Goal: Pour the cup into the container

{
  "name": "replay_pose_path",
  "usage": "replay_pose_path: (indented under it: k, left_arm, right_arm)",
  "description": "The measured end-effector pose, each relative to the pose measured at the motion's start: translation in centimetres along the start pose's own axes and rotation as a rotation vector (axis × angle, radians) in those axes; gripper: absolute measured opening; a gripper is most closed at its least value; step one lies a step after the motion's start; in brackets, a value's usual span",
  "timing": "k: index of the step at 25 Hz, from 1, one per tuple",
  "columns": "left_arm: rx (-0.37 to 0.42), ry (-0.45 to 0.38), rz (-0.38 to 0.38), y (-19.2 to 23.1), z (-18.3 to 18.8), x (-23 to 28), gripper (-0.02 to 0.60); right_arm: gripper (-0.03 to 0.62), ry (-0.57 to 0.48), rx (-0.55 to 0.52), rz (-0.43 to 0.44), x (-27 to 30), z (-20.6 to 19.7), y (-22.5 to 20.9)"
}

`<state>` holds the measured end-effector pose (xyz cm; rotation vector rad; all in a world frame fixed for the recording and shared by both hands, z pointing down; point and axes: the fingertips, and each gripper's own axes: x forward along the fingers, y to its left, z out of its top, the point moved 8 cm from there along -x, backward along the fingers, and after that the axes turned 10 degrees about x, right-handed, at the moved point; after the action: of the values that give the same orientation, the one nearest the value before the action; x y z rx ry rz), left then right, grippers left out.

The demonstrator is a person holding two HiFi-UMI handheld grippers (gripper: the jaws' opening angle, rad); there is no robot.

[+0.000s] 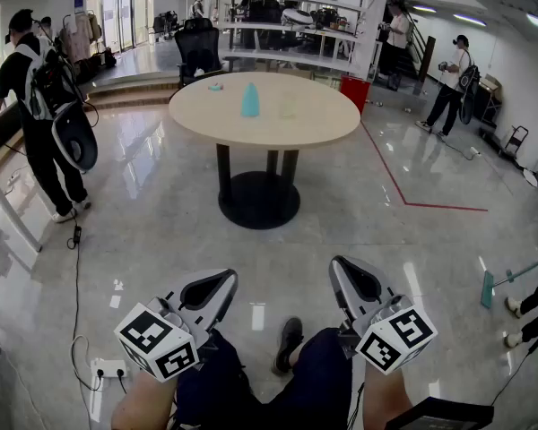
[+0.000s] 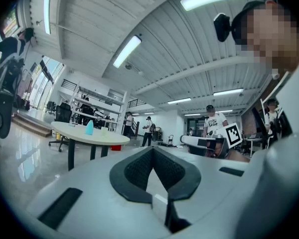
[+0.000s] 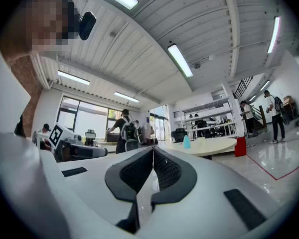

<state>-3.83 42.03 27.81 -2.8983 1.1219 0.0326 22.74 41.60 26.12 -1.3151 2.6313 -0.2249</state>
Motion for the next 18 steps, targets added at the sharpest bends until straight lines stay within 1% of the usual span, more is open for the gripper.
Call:
replay_pose_path:
  k: [4,9,12,14,18]
  left_arm:
    - [-0.004,0.006,-0.001,1.8,-0.6,2.8,0.000]
    - [-0.009,0.009,0.024,6.8,-0.8,6.9,-0.001]
    - [-0.012,0.002,0.049,9.7,-0.7,9.2,0.000]
    - [-0.010,-0.002,0.060,11.5,-0.4,10.9,-0.001]
    - [0.006,0.001,0.072,15.7,-0.5,15.9,-0.001]
  right_arm:
    - [0.006,0.003,-0.007,-0.002,2.2,0.2,-2.9]
    - [0.006,-0.001,0.006,0.008,8.0,0.8,-6.8]
    - [0.006,0.011,-0.021,0.029,10.9,1.0,-8.6]
    - [0.006,0.010,-0.028,0.021,12.5,1.3,-10.0]
    - [0.008,-0.008,0.007,0.000,16.5,1.5,-14.4]
